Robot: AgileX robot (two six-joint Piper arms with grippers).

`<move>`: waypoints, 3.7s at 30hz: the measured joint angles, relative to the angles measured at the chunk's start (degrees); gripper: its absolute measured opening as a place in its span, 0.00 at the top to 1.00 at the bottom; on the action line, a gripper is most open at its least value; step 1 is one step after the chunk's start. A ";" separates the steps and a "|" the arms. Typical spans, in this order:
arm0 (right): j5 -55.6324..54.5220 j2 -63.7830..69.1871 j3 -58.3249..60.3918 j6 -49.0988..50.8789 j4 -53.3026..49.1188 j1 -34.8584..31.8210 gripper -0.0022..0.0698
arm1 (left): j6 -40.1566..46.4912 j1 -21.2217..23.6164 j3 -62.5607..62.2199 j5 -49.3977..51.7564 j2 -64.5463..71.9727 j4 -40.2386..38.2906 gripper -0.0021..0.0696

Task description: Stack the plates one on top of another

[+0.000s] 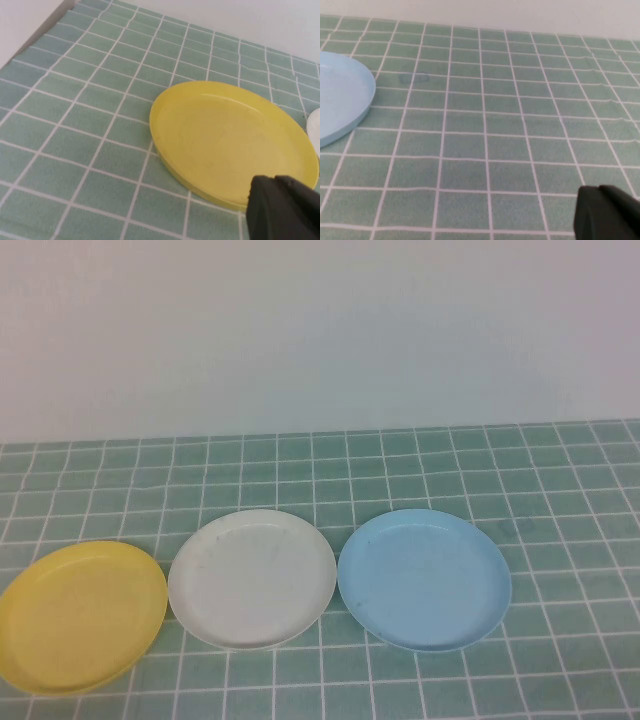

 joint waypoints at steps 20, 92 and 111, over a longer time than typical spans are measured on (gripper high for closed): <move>0.00 0.00 0.00 0.10 0.00 0.00 0.97 | 0.18 0.00 0.00 0.00 0.00 0.61 0.97; -25.77 0.00 -7.51 -1.56 0.09 0.00 0.97 | -13.26 0.00 -9.75 -24.61 0.20 4.54 0.97; -1.88 12.49 -27.07 -2.95 -1.54 0.00 0.97 | -17.89 0.00 -22.84 8.82 4.73 8.17 0.98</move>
